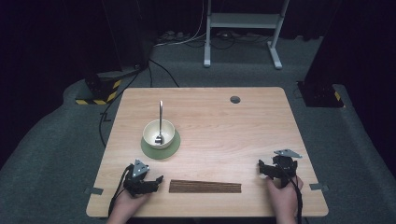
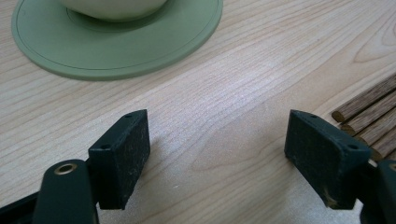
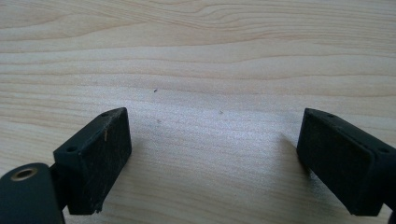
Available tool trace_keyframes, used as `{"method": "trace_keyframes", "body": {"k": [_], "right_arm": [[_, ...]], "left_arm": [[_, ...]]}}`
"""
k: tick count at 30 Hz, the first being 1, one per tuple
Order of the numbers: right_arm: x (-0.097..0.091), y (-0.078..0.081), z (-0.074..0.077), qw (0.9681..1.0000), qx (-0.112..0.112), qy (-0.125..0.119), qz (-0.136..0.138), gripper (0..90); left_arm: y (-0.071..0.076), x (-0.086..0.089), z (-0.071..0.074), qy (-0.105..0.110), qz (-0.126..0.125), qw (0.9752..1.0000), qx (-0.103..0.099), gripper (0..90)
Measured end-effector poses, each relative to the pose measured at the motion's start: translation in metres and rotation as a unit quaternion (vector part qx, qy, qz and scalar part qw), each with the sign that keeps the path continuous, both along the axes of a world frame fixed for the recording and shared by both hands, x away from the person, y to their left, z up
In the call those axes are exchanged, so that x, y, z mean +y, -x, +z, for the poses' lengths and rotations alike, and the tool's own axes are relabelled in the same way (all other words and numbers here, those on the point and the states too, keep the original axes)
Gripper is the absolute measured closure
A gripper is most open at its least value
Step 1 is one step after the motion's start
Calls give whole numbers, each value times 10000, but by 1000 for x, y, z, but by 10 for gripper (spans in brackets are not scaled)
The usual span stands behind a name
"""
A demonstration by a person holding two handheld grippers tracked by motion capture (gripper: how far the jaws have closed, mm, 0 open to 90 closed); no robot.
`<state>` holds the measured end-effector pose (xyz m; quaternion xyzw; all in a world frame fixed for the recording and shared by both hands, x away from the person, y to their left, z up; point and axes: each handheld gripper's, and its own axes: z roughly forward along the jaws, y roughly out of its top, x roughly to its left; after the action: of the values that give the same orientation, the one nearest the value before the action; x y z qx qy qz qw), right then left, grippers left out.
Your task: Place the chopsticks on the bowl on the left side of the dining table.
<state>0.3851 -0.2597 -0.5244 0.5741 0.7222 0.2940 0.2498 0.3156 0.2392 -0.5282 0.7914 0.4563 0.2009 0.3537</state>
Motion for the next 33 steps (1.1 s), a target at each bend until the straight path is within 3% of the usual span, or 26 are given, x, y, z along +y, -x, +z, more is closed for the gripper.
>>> {"method": "trace_keyframes", "body": {"k": [14,19,29,30,33], "right_arm": [[1,-1,0,10000,51,-79,1,91],[-1,0,1,9999,96,-28,72,91],[0,0,1,9999,118,-51,37,90],[1,0,-1,10000,-7,-9,-4,90],[1,0,-1,10000,4,-9,-9,90]], "left_arm": [[0,1,0,43,5,10000,-13,237],[0,5,1,136,13,9999,35,280],[-1,0,5,175,-413,9988,187,366],[-2,0,6,137,-498,9985,181,381],[-1,-4,9,147,-708,9973,108,407]]}}
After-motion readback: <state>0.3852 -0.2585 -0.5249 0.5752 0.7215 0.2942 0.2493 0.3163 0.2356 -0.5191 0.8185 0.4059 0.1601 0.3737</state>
